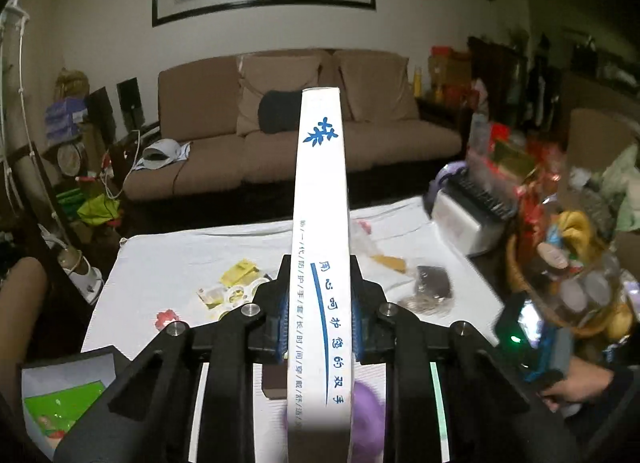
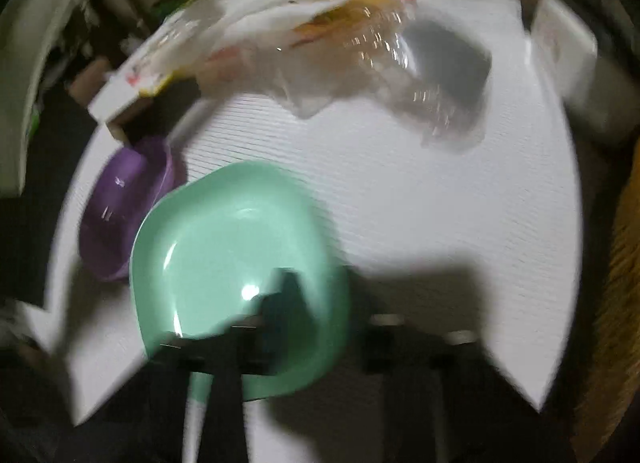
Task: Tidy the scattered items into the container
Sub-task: 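Grasp the long white printed box by its end with the left tool, then carry the white box with the left tool while the right carries the green plate to the box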
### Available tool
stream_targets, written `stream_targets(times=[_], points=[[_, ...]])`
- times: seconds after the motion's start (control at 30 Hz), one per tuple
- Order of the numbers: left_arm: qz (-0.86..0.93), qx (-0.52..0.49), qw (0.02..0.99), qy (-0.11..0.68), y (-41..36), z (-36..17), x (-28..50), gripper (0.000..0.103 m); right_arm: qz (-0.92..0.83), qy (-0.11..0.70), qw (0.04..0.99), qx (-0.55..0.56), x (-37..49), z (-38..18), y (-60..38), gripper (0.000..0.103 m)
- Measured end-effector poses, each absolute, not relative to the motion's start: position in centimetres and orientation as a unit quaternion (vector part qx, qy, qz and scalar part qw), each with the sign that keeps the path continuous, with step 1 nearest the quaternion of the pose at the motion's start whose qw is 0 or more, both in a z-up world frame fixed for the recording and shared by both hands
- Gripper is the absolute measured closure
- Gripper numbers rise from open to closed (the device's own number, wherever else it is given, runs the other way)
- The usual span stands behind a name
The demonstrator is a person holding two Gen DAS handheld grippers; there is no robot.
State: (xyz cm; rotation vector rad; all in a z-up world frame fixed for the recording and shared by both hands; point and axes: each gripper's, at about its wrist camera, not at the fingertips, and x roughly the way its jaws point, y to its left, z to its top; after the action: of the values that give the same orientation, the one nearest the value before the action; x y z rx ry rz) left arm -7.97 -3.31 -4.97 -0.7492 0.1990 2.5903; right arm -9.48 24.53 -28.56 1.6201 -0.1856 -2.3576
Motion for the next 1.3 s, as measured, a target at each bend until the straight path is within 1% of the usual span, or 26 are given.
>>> stream_targets(times=[0.03,0.07,0.2,0.27,0.33,0.37,0.5,0.6,0.7,0.73,0.77,0.8,0.97,1.07,1.17,1.3], points=[[0.936,-0.272,0.213,0.073,-3.7,-4.3,-7.6,0.082,-0.802,-0.115,0.147,0.568,-9.3,-28.7,25.0,0.098],[0.938,-0.268,0.211,0.067,-4.2,-3.7,-7.2,0.082,-0.798,-0.137,0.145,0.569,-9.2,-28.7,25.3,0.098],[0.934,-0.263,0.243,0.017,-6.1,-2.6,-6.4,0.082,-0.806,-0.188,0.143,0.543,-7.9,-26.2,26.3,0.098],[0.928,-0.268,0.259,-0.004,-7.2,-2.2,-6.1,0.082,-0.808,-0.252,0.189,0.498,-6.4,-23.6,27.1,0.098],[0.931,-0.265,0.252,-0.001,-7.6,-1.8,-5.3,0.082,-0.803,-0.330,0.238,0.436,-5.6,-21.0,28.3,0.100],[0.934,-0.263,0.240,0.013,-7.4,-1.6,-4.9,0.082,-0.813,-0.337,0.243,0.409,-5.0,-19.3,28.8,0.100],[0.949,-0.275,0.147,0.050,-7.2,-1.8,-4.4,0.082,-0.863,-0.307,0.200,0.348,-2.9,-15.1,29.4,0.099],[0.948,-0.285,0.127,0.059,-7.3,-2.4,-4.2,0.082,-0.900,-0.268,0.129,0.319,-1.3,-13.3,30.6,0.100],[0.947,-0.291,0.115,0.073,-6.9,-2.7,-3.4,0.082,-0.939,-0.177,0.023,0.295,-0.4,-10.7,29.5,0.099],[0.947,-0.293,0.110,0.073,-7.0,-2.8,-3.2,0.082,-0.950,-0.133,-0.011,0.284,0.0,-9.8,28.6,0.099],[0.947,-0.295,0.106,0.074,-6.5,-3.2,-2.9,0.082,-0.957,-0.095,-0.039,0.272,0.6,-9.0,27.6,0.099],[0.947,-0.296,0.103,0.076,-6.7,-3.3,-2.6,0.082,-0.960,-0.075,-0.052,0.265,1.0,-8.3,27.1,0.099],[0.939,-0.313,0.115,0.085,-6.2,-5.1,-1.6,0.082,-0.969,-0.051,-0.082,0.229,3.3,-5.7,25.1,0.099],[0.937,-0.320,0.120,0.075,-5.9,-5.7,-1.0,0.082,-0.970,-0.035,-0.091,0.221,4.3,-4.9,23.6,0.099],[0.938,-0.324,0.112,0.060,-6.3,-5.9,-0.5,0.082,-0.973,-0.030,-0.088,0.213,4.8,-4.2,22.3,0.099],[0.943,-0.311,0.097,0.069,-7.2,-5.3,0.2,0.082,-0.974,-0.009,-0.100,0.201,5.4,-3.3,20.4,0.099]])
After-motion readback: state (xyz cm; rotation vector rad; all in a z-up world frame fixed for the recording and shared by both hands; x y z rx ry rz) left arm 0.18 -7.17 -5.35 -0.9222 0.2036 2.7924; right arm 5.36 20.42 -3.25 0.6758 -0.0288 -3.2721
